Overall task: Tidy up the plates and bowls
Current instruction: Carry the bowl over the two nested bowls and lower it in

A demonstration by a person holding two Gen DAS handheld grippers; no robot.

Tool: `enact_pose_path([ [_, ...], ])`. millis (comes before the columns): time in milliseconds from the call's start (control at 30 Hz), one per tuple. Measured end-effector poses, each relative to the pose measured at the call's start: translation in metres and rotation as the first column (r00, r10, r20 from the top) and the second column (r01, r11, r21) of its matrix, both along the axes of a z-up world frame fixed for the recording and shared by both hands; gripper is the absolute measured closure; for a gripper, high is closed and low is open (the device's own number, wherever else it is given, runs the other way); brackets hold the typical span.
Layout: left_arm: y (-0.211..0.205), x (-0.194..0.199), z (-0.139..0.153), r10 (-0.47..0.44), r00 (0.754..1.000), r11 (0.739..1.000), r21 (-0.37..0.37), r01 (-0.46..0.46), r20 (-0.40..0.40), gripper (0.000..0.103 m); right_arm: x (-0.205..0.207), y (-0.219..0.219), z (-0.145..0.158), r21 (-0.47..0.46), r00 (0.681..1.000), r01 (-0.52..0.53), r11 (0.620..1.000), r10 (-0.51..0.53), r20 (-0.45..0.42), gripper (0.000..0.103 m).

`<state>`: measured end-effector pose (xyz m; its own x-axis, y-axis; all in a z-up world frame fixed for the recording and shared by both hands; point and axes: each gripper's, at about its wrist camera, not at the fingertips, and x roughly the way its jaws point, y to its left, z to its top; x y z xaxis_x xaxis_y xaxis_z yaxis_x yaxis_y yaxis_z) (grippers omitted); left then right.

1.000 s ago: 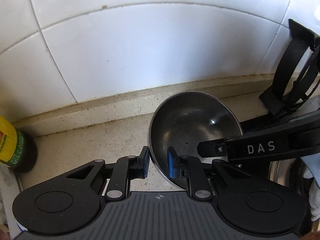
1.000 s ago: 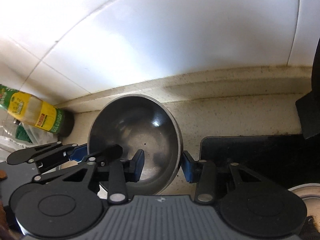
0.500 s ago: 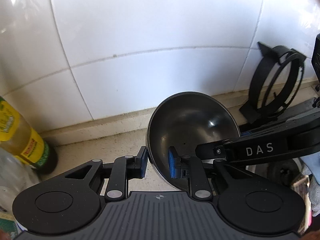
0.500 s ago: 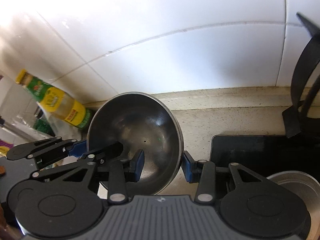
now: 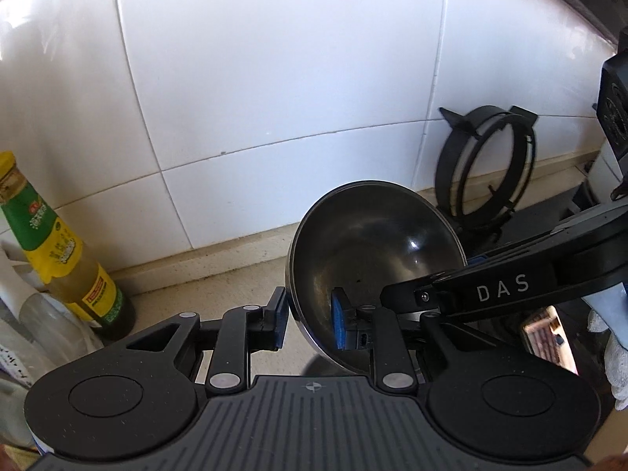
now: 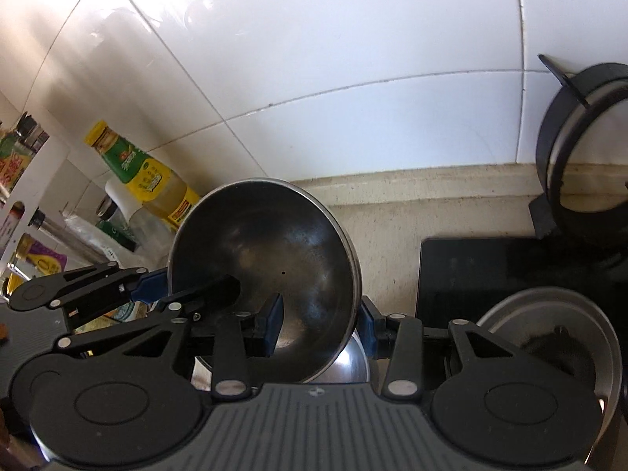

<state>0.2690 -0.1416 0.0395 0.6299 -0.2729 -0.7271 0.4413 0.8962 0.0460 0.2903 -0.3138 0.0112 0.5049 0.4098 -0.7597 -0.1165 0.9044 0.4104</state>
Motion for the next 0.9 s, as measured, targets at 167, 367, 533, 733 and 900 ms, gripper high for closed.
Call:
enact_pose_path([
  [167, 0.007, -0.020, 0.000, -0.025, 1.000, 1.000, -0.006, 0.025, -0.016, 0.074, -0.019, 0.006, -0.003, -0.013, 1.000, 0.011, 1.000, -0.011, -0.018, 0.048],
  [367, 0.014, -0.037, -0.011, -0.052, 0.998, 0.999, 0.008, 0.052, -0.046, 0.074, -0.033, 0.010, -0.018, -0.011, 0.998, 0.020, 1.000, -0.020, -0.062, 0.048],
  [533, 0.019, -0.040, -0.024, -0.059, 0.995, 0.998, 0.015, 0.060, -0.078, 0.074, -0.039, 0.014, -0.031, -0.005, 0.995, 0.030, 1.000, -0.030, -0.094, 0.048],
  [733, 0.022, -0.042, -0.030, -0.068, 0.993, 0.997, 0.016, 0.070, -0.092, 0.075, -0.044, 0.016, -0.039, -0.013, 0.993, 0.036, 0.999, -0.038, -0.110, 0.048],
  [900, 0.020, -0.042, -0.034, -0.072, 0.992, 0.997, 0.022, 0.074, -0.101, 0.075, -0.045, 0.013, -0.044, -0.018, 0.991, 0.038, 0.999, -0.040, -0.125, 0.048],
])
